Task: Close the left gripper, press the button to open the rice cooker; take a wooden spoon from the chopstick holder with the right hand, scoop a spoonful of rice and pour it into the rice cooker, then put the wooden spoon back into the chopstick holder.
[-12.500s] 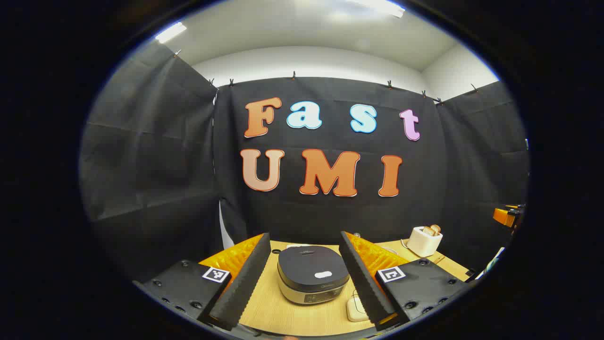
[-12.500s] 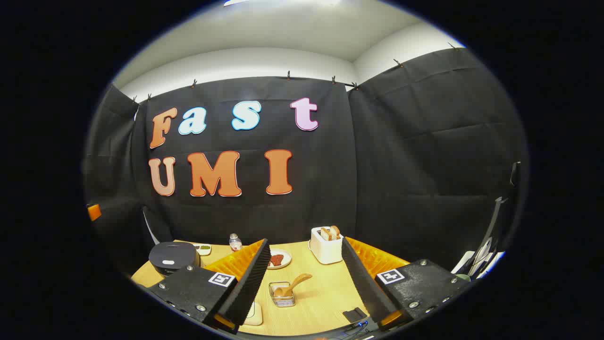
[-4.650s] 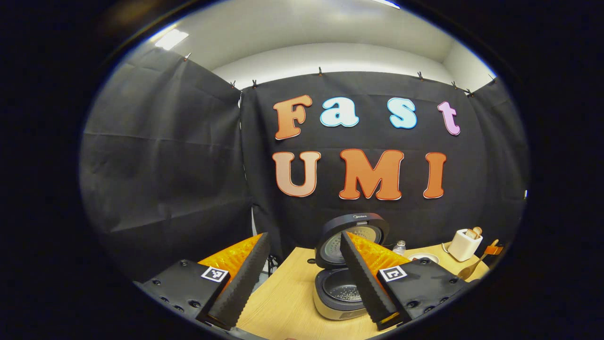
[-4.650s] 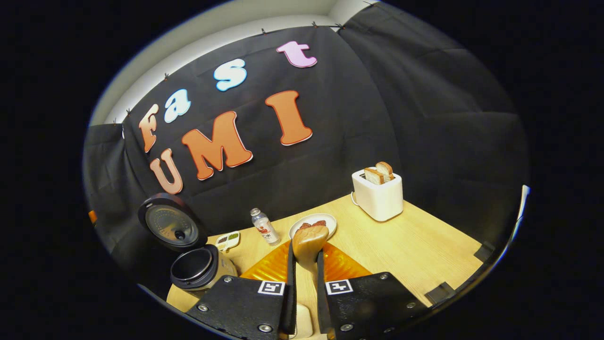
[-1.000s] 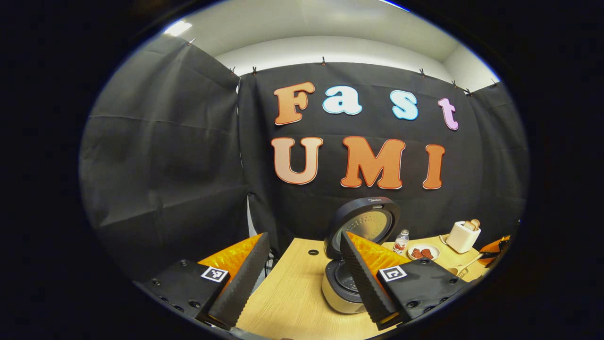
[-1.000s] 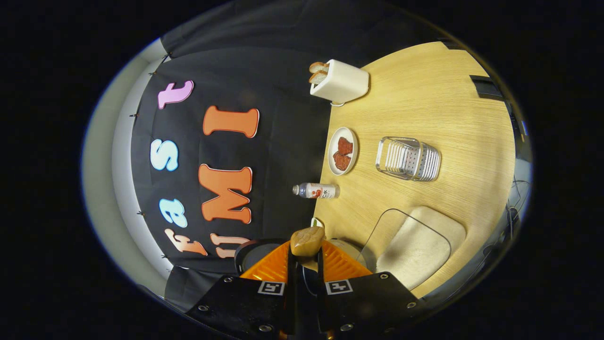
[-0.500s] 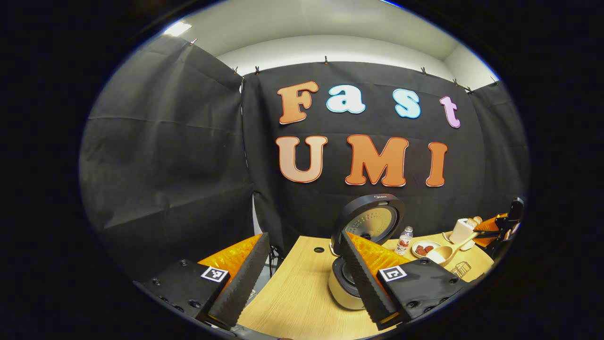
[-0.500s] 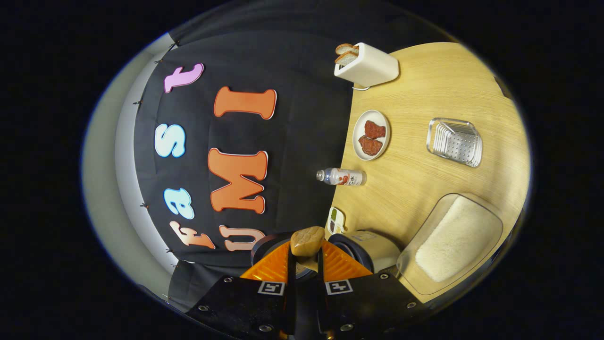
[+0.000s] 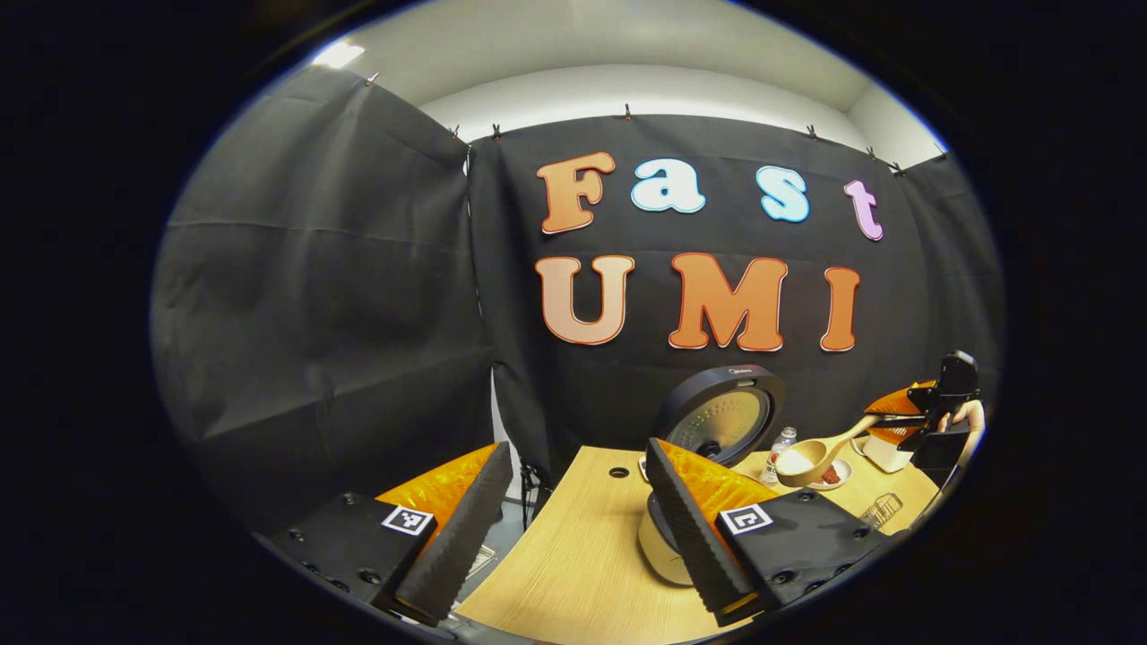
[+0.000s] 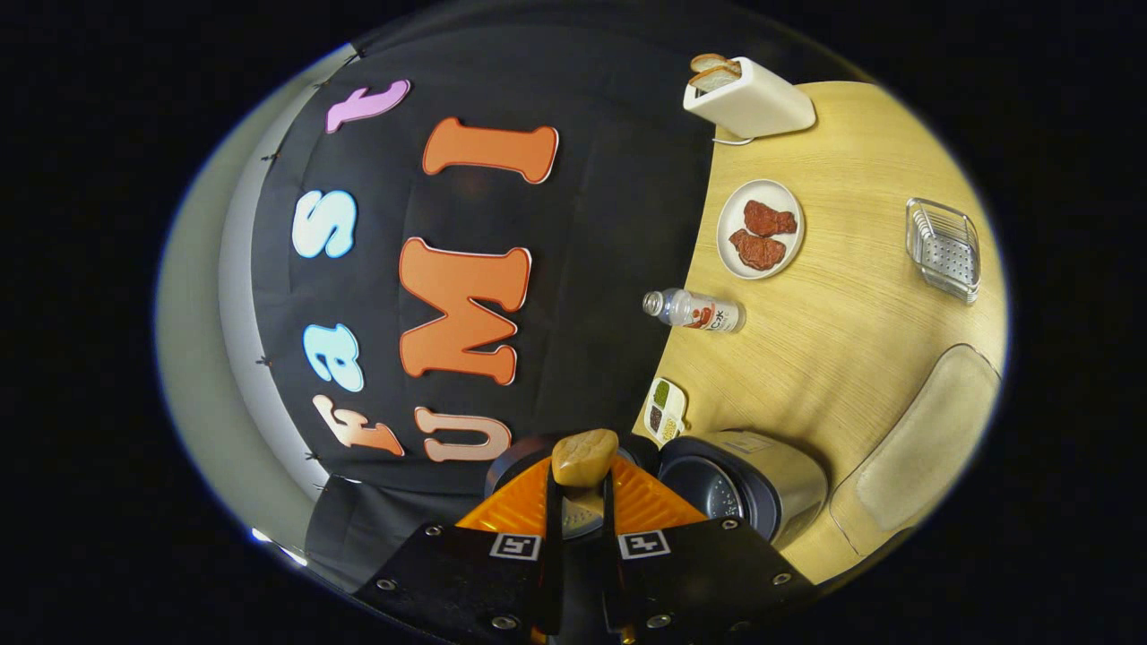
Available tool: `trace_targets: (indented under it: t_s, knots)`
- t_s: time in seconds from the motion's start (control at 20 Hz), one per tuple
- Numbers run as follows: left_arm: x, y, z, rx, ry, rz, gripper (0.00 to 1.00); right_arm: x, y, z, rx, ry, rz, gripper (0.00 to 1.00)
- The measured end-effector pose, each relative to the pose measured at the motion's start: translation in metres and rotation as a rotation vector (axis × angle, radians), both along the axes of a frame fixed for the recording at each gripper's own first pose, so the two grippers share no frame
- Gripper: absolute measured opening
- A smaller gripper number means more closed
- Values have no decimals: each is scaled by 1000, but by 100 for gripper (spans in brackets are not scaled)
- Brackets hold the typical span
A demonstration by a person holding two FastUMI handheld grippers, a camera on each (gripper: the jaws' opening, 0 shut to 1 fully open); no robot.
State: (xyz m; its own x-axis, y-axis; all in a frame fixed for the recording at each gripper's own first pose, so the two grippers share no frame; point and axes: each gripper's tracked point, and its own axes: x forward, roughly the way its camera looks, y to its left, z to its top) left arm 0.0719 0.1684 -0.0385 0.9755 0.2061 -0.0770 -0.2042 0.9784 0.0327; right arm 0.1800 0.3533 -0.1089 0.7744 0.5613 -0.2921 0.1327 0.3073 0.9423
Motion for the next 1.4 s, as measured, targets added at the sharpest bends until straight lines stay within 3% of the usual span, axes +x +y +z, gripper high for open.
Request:
trace_targets:
  t_s: [0.35, 0.65, 1.4]
  knots:
    - [8, 0, 4, 15, -10, -18, 98, 17, 37, -11, -147, -72, 44, 17]
    - [14, 2, 1, 16, -3, -20, 98, 22, 49, 5, -282, -187, 87, 17]
    - [22, -1, 3, 6, -12, -20, 99, 16, 56, 22, -398, -290, 143, 17]
